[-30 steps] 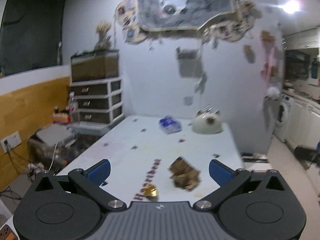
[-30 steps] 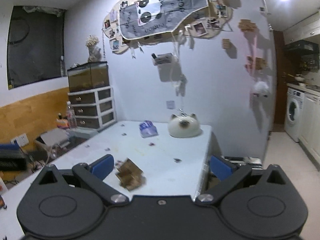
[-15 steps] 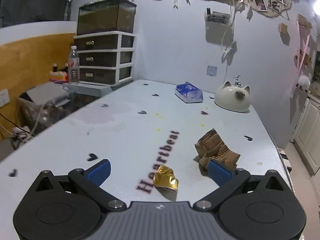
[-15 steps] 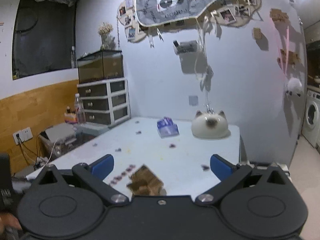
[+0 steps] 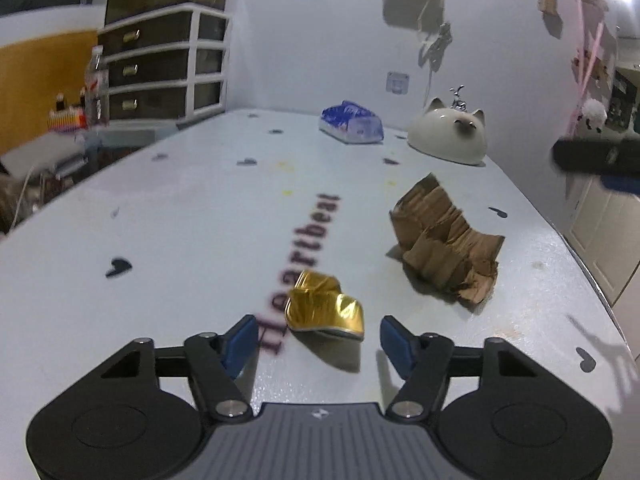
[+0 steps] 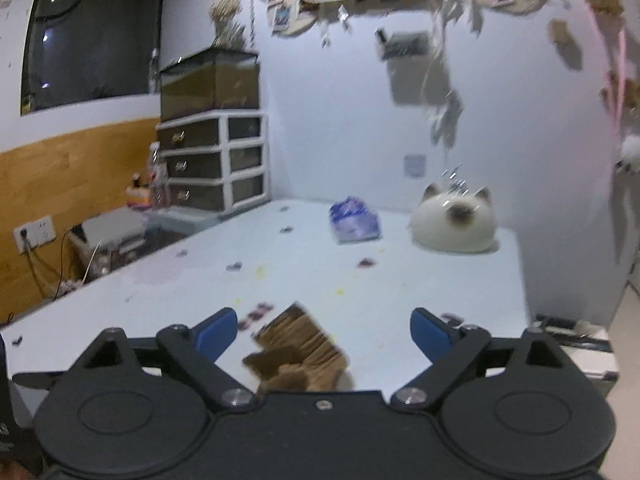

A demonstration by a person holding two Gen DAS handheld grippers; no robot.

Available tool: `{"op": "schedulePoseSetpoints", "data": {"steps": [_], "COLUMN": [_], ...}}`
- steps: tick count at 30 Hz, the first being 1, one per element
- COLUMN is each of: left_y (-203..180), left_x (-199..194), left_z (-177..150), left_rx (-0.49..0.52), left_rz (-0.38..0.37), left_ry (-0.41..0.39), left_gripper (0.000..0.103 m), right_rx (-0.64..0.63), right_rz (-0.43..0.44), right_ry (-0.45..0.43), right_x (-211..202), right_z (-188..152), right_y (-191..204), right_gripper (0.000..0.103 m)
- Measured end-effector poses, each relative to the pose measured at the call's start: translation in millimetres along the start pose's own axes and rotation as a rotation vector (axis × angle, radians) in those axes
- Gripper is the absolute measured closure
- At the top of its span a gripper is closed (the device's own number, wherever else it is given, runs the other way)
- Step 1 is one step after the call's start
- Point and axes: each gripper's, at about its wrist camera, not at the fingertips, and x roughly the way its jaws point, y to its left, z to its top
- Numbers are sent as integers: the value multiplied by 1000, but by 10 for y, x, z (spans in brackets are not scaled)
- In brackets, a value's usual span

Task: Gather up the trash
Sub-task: 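Grasp the gold foil wrapper with the left tool while the right tool grasps the brown cardboard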

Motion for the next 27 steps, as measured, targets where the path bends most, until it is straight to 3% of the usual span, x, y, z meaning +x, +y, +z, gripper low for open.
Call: {"op": "schedulePoseSetpoints", "data": {"steps": [8, 17, 20, 27], "left_y": [45, 42, 50, 52], "left_x": [29, 71, 73, 77], "left_z": [8, 26, 28, 27], "left_rx": [-60, -63, -66, -65], "left_rz": [-32, -27, -29, -27], "left_ry": [-31, -15, -11, -15], "left_gripper": [42, 48, 48, 48], "right_rx": [-127, -95, -114, -57], "right_rz": [20, 66, 64, 47], "right_ry": [30, 81, 105, 164], "right_x": [409, 780, 894, 931], "right_z": [-296, -353, -367, -468], "right_y": [268, 342, 408, 351], "right_gripper": [10, 25, 31, 61]}}
